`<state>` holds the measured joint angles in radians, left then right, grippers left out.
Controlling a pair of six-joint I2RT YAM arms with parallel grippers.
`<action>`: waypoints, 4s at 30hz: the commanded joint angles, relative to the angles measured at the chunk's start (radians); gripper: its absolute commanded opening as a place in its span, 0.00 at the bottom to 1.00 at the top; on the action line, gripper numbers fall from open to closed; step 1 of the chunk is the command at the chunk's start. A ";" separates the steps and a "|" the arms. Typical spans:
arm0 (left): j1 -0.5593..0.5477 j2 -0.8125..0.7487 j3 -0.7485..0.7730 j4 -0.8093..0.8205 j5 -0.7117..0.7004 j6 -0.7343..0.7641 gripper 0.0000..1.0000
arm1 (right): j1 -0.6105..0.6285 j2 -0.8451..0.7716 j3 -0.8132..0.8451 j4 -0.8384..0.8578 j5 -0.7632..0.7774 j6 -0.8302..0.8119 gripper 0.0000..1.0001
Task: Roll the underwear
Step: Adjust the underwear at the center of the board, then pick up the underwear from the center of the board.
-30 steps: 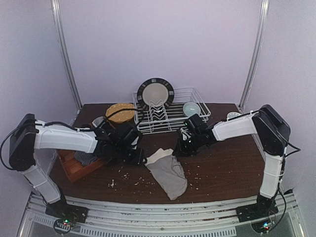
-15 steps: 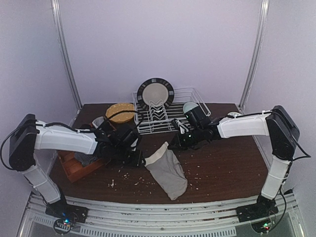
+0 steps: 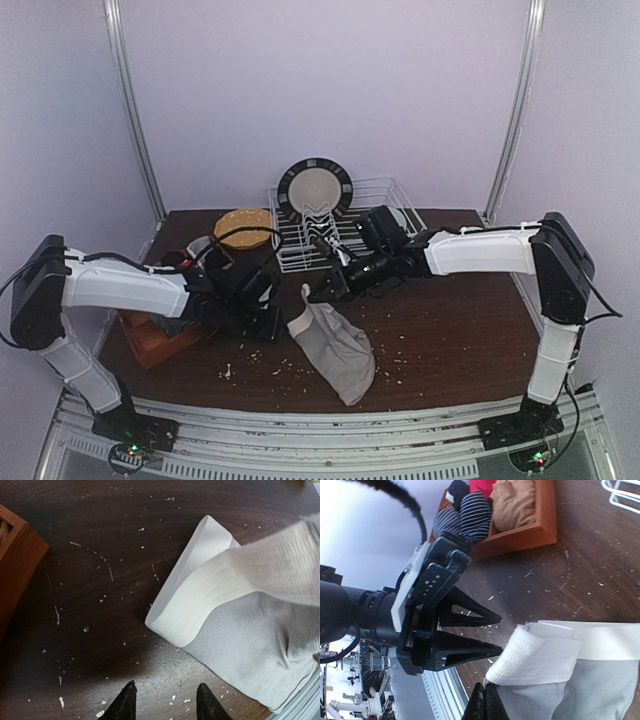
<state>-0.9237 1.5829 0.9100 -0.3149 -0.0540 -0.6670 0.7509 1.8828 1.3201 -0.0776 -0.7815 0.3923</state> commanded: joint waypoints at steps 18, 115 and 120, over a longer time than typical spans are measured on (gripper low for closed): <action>0.000 -0.052 -0.048 0.022 -0.042 -0.026 0.38 | -0.050 0.193 0.135 -0.213 0.209 -0.128 0.00; 0.076 -0.030 -0.010 0.049 -0.017 -0.127 0.59 | 0.423 0.011 -0.176 -0.290 0.981 0.048 0.03; 0.077 -0.075 -0.042 0.099 -0.007 -0.108 0.58 | 0.387 -0.164 -0.301 -0.124 0.711 0.073 0.00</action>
<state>-0.8543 1.5627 0.8951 -0.2958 -0.0795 -0.7856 1.1637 1.8385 1.0966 -0.3016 0.1574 0.4324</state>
